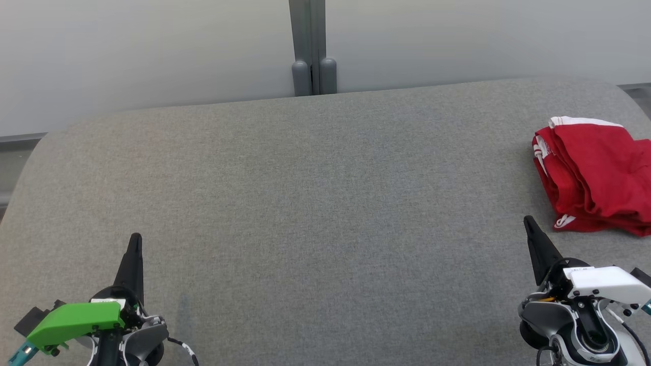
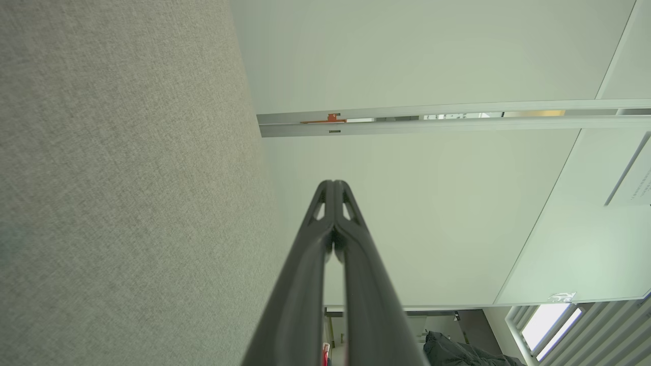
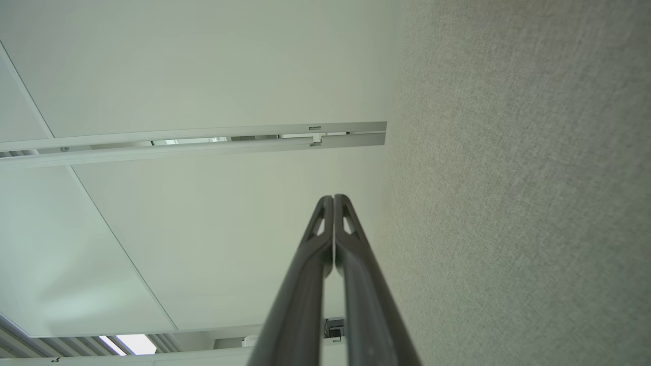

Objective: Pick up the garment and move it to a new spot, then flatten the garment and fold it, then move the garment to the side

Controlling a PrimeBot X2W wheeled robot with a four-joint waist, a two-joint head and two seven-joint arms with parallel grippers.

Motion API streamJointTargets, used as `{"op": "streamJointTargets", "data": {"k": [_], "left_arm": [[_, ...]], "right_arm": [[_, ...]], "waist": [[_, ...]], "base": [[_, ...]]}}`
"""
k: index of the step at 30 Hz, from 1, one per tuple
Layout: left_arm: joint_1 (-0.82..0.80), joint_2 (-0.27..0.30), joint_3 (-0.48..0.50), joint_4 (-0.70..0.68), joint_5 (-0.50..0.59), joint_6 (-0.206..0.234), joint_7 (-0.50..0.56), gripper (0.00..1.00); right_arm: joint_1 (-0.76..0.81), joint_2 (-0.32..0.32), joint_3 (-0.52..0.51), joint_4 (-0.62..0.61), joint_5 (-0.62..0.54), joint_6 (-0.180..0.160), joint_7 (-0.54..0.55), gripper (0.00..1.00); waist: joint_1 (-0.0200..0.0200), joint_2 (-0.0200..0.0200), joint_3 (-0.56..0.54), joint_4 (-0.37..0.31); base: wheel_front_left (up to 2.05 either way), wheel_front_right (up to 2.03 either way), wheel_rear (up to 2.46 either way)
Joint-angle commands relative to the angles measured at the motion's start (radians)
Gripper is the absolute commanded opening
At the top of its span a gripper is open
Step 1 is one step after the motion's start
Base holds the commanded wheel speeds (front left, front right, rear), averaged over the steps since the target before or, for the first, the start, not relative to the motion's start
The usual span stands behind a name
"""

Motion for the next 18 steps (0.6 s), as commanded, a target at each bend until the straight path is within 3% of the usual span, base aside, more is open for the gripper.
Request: {"op": "streamJointTargets", "data": {"k": [1, 18], "left_arm": [[-0.011, 0.007, 0.003, -0.002, -0.001, -0.006, 0.003, 0.00], [-0.011, 0.007, 0.003, -0.002, -0.001, -0.006, 0.003, 0.00]], "right_arm": [[0.009, 0.000, -0.001, -0.006, 0.007, 0.000, 0.002, 0.00], [0.009, 0.000, -0.001, -0.006, 0.007, 0.000, 0.002, 0.00]], "waist": [[0.0000, 0.0000, 0.000, 0.000], [0.0000, 0.0000, 0.000, 0.000]], "base": [[0.00, 0.00, 0.00], [0.00, 0.00, 0.00]]}}
